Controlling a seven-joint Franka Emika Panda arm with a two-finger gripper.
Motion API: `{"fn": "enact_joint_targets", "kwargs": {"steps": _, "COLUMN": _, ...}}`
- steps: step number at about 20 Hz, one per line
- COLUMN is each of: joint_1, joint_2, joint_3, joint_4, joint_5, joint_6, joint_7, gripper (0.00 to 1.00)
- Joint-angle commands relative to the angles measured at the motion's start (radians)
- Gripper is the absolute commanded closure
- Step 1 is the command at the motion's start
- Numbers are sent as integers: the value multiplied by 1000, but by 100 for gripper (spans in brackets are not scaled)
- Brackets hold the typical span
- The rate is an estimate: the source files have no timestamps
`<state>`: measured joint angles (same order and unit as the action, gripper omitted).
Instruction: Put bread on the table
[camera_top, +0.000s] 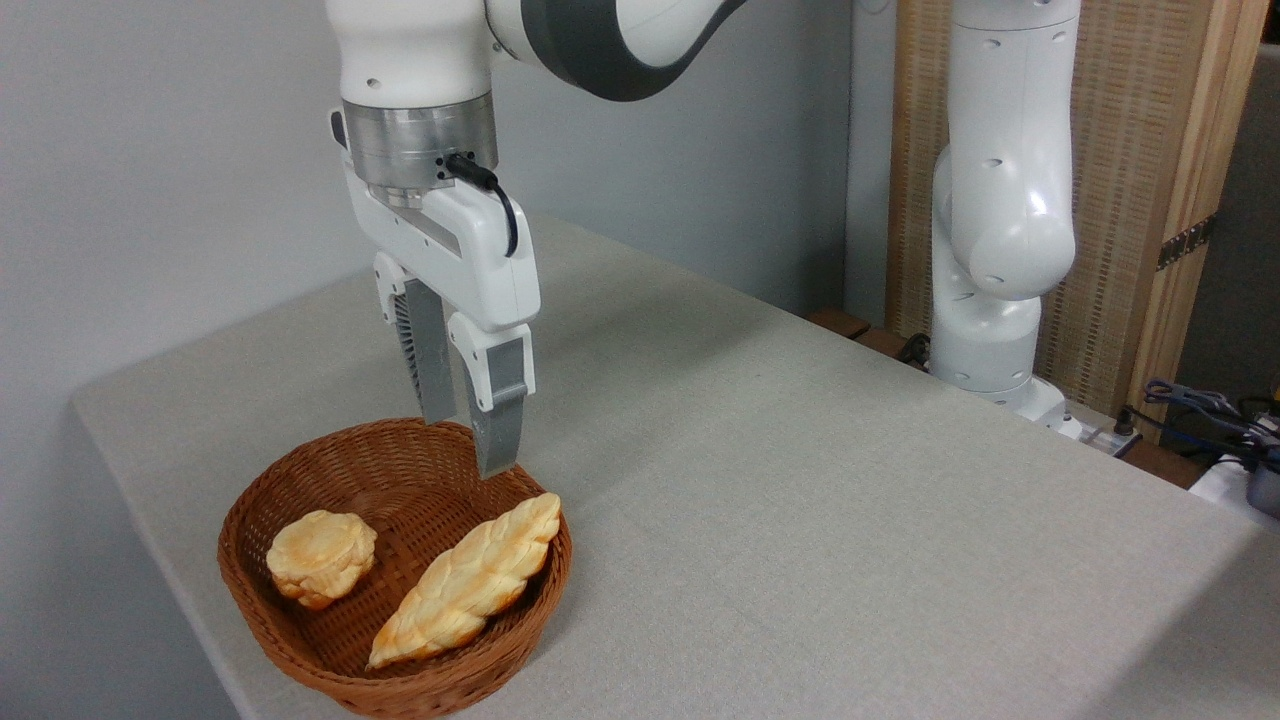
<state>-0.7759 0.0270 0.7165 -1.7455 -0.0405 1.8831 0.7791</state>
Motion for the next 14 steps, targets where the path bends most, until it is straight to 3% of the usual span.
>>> {"fn": "enact_joint_targets", "kwargs": {"steps": 1, "joint_1": -5, "joint_2": 37, "joint_3": 4, "joint_4": 11, "joint_5": -7, "joint_6": -36, "joint_7": 12, "gripper": 0}}
{"fn": "enact_joint_targets", "kwargs": {"steps": 5, "joint_1": -3, "joint_2": 119, "joint_3": 6, "joint_4": 11, "joint_5": -6, "joint_6": -26, "joint_7": 12, "gripper": 0}}
{"fn": "enact_joint_targets", "kwargs": {"steps": 14, "joint_1": 1, "joint_2": 195, "joint_3": 9, "joint_4": 7, "joint_5": -6, "joint_6": -24, "joint_7": 37, "gripper": 0}}
